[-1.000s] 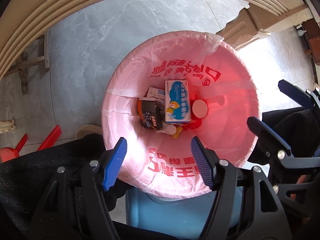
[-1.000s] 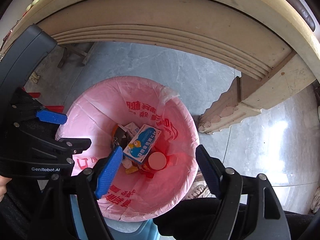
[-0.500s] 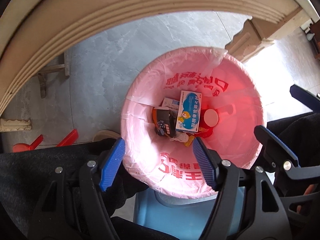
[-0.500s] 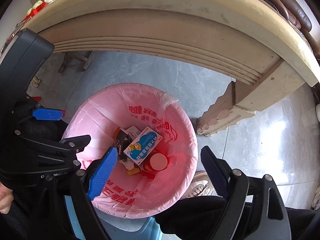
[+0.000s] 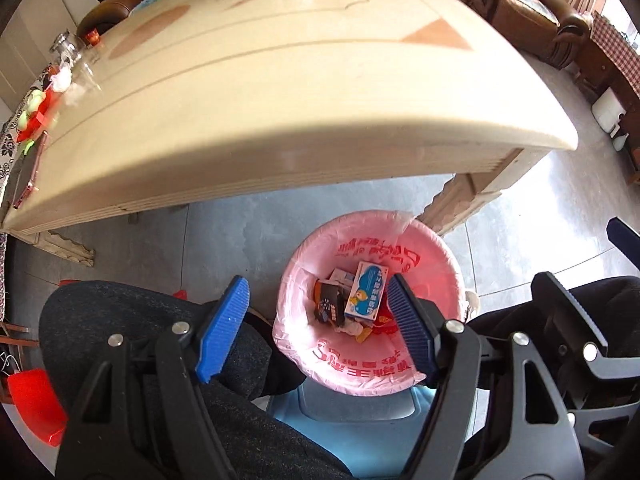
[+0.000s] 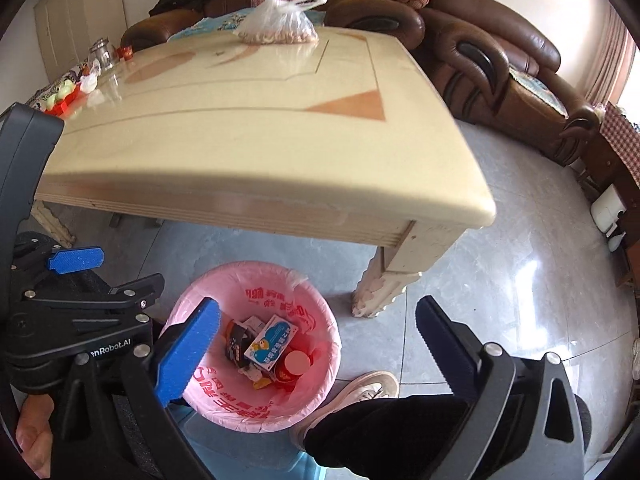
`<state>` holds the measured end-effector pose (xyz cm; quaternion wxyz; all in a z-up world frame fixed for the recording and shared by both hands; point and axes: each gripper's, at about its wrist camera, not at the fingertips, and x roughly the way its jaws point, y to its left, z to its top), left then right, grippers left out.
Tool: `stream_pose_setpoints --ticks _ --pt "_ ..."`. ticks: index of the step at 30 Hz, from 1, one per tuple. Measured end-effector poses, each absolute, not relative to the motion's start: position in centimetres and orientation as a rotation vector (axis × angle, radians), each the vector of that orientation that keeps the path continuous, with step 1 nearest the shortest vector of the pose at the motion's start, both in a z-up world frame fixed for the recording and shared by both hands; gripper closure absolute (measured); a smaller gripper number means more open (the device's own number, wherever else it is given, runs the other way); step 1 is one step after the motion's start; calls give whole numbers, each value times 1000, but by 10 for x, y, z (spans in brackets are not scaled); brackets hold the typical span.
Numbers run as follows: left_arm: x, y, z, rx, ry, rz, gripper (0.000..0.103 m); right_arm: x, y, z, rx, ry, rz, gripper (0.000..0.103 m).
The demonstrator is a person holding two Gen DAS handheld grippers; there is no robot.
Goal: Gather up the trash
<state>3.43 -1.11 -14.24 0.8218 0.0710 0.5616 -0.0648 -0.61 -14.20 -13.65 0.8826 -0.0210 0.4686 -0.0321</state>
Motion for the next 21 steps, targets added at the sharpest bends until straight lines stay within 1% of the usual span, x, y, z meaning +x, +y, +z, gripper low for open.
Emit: stream_pose_setpoints --ticks 4,7,9,13,15,19,21 --pt "22 -13 -107 123 1123 -135 33 -19 -146 -104 -15 923 -80 7" --pt "11 -16 -79 125 1033 -120 32 -29 -149 -80 -3 872 -99 7" --pt "5 -18 -61 129 976 -103 28 -38 -150 -63 -16 824 -115 7" --pt "-7 -18 -25 104 883 -92 24 -56 -146 -26 -59 702 -168 7" --pt "-13 -18 -8 103 847 -72 19 -64 -144 -10 -66 657 -185 7" --pt "-26 -15 24 70 770 -65 17 -80 -142 21 -64 581 -197 7" --pt "-33 -14 35 60 741 -57 12 -88 -140 33 -68 549 -208 7"
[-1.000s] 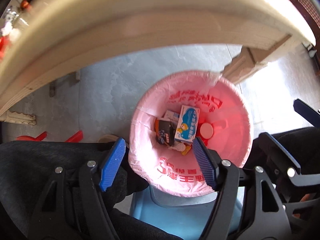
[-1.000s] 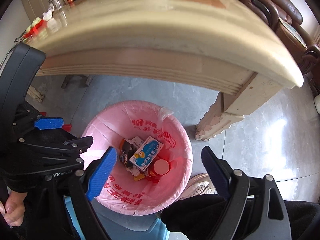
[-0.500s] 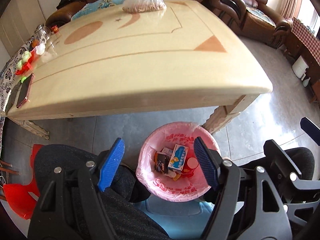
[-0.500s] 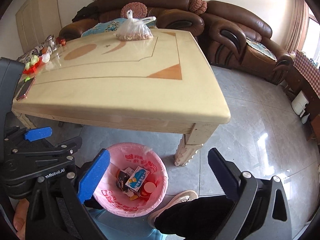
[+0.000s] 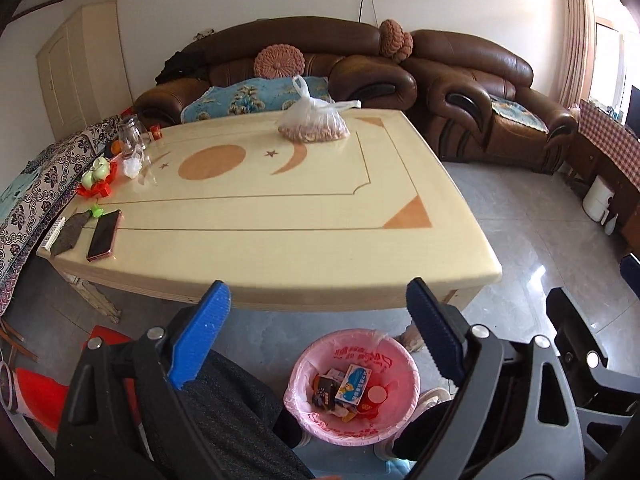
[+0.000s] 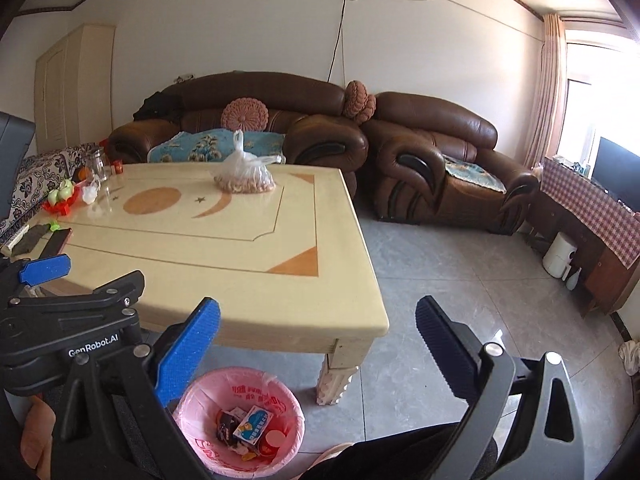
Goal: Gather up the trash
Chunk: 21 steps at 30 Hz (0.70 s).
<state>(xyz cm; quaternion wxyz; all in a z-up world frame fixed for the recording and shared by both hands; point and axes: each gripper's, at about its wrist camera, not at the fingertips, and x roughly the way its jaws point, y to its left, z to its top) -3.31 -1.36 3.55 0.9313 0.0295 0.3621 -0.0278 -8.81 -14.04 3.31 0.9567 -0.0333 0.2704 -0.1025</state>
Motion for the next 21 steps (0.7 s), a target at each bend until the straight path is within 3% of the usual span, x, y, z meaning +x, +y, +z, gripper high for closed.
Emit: stream_pose_setpoints --ticks 2,21 --pt "-41 -14 46 77 717 -14 8 -95 -138 44 -68 526 -214 7" --pt "-75 0 82 2 626 -41 6 -136 -130 82 -45 431 -236 7"
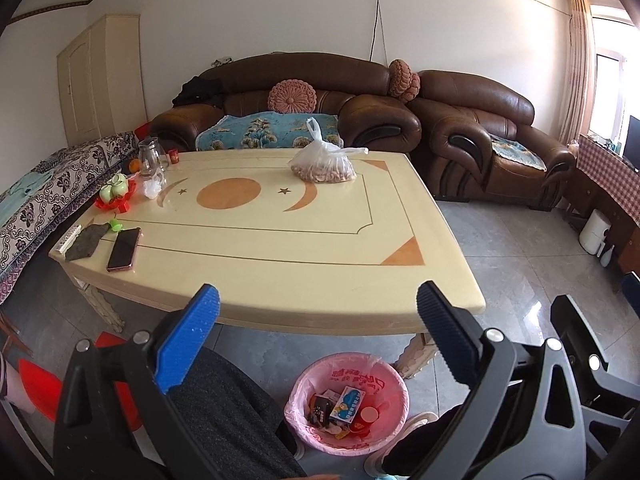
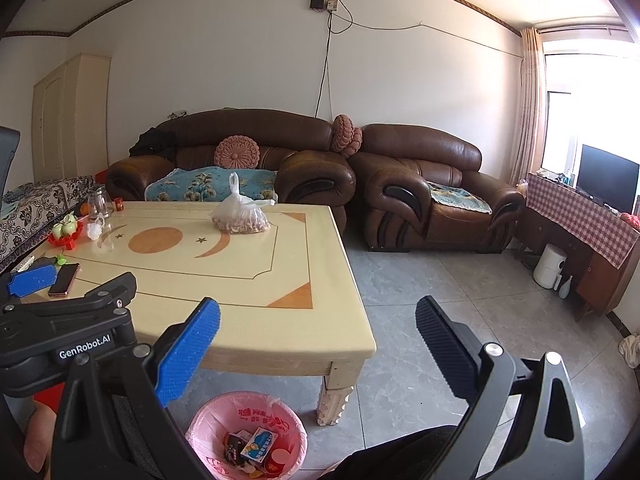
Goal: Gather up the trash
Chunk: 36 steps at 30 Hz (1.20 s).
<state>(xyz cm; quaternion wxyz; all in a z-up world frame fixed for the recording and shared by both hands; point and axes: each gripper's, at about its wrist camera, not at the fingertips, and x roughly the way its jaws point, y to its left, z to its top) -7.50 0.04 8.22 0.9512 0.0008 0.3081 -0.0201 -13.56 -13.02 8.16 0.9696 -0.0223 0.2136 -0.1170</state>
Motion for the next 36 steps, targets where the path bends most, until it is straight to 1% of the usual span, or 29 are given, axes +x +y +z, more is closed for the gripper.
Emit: stream_pose_setpoints --ticks 36 --pt "-76 6 88 17 612 -43 6 -141 -121 90 -46 417 -235 7"
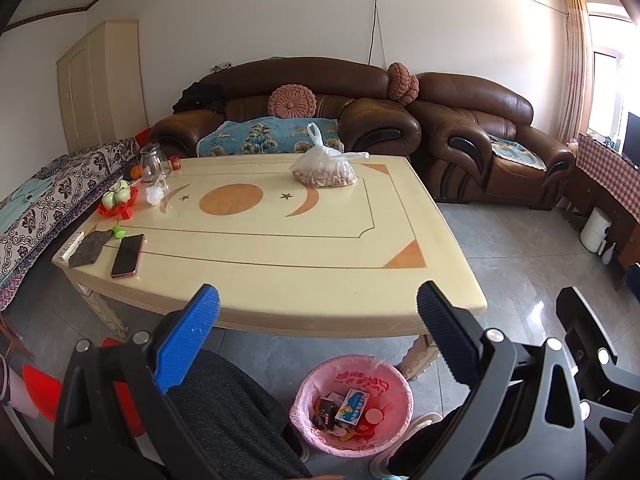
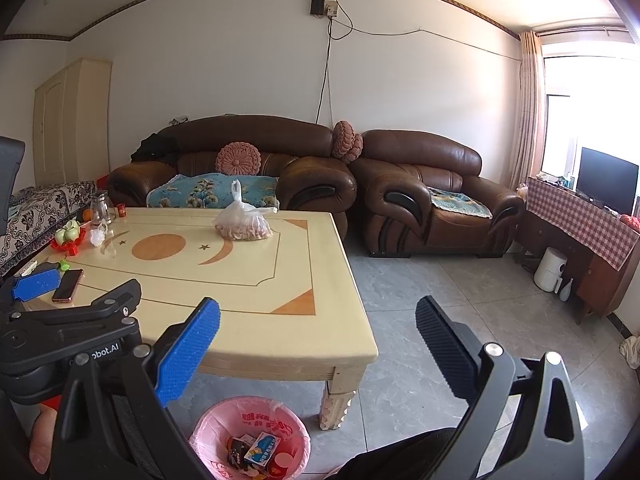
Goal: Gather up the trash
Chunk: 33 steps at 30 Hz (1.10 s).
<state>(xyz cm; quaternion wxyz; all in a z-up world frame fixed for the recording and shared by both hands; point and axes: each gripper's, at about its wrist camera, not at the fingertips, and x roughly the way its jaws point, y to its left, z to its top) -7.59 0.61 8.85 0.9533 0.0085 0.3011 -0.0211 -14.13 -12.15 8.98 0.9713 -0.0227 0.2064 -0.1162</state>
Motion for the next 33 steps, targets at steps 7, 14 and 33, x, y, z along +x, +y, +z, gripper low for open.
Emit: stream_pose_setpoints --ticks 7,14,33 --pt "-76 7 89 22 608 -44 6 -141 -119 92 -48 415 -234 7" --pt "-76 9 91 27 609 -44 6 -138 -118 97 -50 416 -227 7" --pt "-74 8 89 34 633 -63 6 -134 -123 93 -55 427 -231 7"
